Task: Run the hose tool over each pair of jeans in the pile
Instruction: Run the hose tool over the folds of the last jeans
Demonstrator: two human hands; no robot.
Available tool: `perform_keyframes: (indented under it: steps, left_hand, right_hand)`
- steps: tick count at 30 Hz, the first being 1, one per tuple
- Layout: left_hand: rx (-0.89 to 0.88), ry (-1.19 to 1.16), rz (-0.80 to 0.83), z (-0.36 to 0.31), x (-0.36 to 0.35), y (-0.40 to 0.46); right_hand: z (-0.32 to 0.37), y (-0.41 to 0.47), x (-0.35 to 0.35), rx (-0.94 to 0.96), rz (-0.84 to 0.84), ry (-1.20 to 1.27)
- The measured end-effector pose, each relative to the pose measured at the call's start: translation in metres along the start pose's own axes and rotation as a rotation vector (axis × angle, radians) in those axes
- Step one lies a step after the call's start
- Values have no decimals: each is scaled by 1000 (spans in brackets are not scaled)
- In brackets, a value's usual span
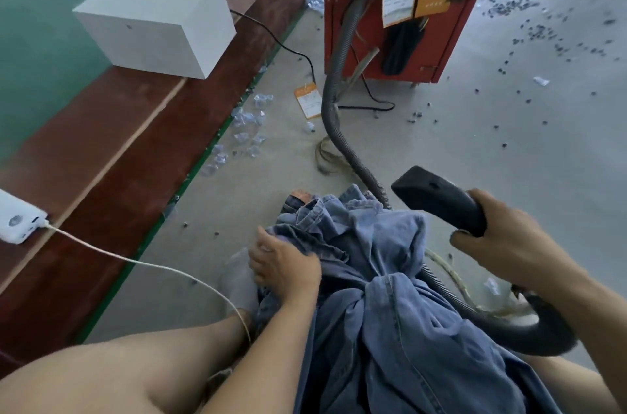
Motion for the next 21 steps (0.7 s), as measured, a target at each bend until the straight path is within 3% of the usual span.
perform_keyframes:
  steps: [1, 2, 4, 5, 8, 10, 14, 16, 21]
  left_hand:
    - [-306, -38, -186, -4, 3, -5]
    - [-587, -181, -257, -15, 4, -13]
    - [-947, -406, -94, -45, -5, -32]
    - [-990, -391, 40, -60, -14, -42]
    - [-666, 103, 491, -93, -47, -56]
    - [-528, 250, 618, -87, -56, -52]
    - [-514, -329, 490, -56, -34, -50]
    - [-528, -532, 501, -33, -11, -62]
    - [-537, -616, 690, -2, 31, -76]
  right_hand:
    - [-7, 4, 3, -61, -33, 31]
    - [-14, 7, 5, -113, -51, 55]
    - [-26, 9, 6, -165, -41, 60]
    - [-31, 9, 4, -174, -26, 53]
    - [-45, 6, -4, -186, 24, 15]
    - [-54, 3, -10, -172, 43, -30]
    - [-72, 1, -15, -167, 3, -39]
    - [-76, -1, -16, -167, -15, -36]
    - [-70, -8, -4, -136, -19, -4]
Point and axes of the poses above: each hand's wrist, its own y-axis towards the middle knuckle, its own x-axis out of the back of the hand, z = x × y, the point moved 1 cm from there along y, towards the middle knuckle, and after that the axes turned 12 degrees about -z, right-handed, at the moved point
